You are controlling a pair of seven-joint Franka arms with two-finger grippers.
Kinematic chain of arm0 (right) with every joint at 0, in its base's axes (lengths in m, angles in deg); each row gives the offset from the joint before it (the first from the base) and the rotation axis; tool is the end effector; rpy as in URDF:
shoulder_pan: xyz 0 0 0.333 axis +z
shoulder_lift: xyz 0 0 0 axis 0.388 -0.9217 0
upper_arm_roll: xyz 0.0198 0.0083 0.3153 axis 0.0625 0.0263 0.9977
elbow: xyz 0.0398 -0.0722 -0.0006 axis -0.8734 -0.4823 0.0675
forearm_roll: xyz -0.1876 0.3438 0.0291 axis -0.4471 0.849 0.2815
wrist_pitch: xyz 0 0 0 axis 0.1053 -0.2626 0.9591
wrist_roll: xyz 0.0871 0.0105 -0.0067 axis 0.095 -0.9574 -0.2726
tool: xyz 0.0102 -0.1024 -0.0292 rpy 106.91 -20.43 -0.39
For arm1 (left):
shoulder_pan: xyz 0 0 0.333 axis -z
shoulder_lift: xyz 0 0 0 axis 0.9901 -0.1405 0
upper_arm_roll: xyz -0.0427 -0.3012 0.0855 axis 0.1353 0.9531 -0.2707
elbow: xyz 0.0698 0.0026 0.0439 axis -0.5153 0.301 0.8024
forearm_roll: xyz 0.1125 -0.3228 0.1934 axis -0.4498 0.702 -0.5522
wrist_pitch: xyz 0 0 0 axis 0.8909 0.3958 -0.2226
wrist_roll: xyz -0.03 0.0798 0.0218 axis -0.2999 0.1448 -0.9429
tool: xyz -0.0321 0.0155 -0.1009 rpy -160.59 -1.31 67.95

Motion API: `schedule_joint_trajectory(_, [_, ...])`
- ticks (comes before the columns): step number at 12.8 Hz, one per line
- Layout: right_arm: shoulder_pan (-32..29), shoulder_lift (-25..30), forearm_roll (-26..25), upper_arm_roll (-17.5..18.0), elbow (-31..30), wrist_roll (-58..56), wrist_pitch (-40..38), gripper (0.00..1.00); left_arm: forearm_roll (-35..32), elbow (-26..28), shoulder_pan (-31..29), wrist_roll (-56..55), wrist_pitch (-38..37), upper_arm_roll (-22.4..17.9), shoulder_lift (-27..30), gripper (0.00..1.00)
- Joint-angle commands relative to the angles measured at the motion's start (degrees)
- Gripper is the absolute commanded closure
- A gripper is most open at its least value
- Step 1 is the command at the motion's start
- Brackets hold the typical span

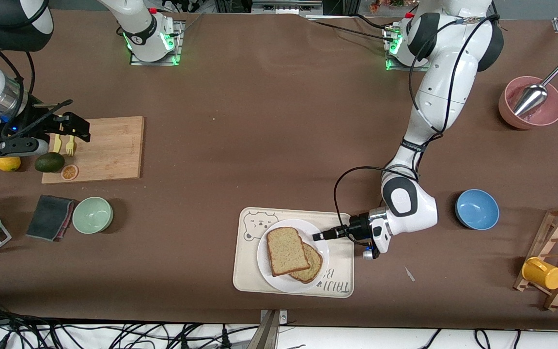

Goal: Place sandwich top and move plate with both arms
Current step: 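Slide the plate with the left gripper onto the bear tray, then open the left gripper and release the plate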

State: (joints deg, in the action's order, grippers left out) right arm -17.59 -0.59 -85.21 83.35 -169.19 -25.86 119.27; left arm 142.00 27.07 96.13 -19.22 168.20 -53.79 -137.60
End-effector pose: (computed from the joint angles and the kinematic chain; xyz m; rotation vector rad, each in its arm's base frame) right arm 0.5824 0.0461 0.5492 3.1207 0.1324 -0.0428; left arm 0.7241 -0.2412 0.1212 1.9947 0.3349 0.0267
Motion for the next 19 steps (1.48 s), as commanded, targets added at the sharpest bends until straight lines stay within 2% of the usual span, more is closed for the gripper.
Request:
schedule_joint_trajectory(1, [-0.7,0.0,-0.6,0.5,0.5,-0.7,-0.2,0.0,-4.7,-0.1,-0.2,-0.4,-1.0,-0.4,2.0,0.0])
schedule_joint_trajectory(4, [-0.7,-0.3,-0.7,0.4,0.4,-0.7,-0.1,0.0,-9.1,1.7,-0.5,-0.3,-1.4,-0.5,4.2,0.0])
schedule_joint_trajectory(9, [-0.8,-0.4,-0.7,0.1,0.4,-0.7,-0.3,0.0,-25.0,1.8,-2.5,-1.2,-6.3,-1.0,6.8,0.0])
schedule_joint_trajectory(14, [-0.7,-0.3,-0.4,-0.7,0.6,0.0,-0.6,0.0,-50.0,1.7,-3.2,-13.2,-10.9,-1.4,13.9,0.0])
schedule_joint_trajectory(17, [-0.8,-0.3,-0.3,-0.9,1.3,0.0,-0.6,0.0,-64.2,1.7,-3.7,-18.7,-17.8,-2.3,20.3,0.0])
schedule_joint_trajectory(19, [-0.7,-0.4,-0.1,-1.4,2.0,0.0,-0.6,0.0,-74.2,1.7,-3.8,-21.1,-23.8,-2.5,26.6,0.0])
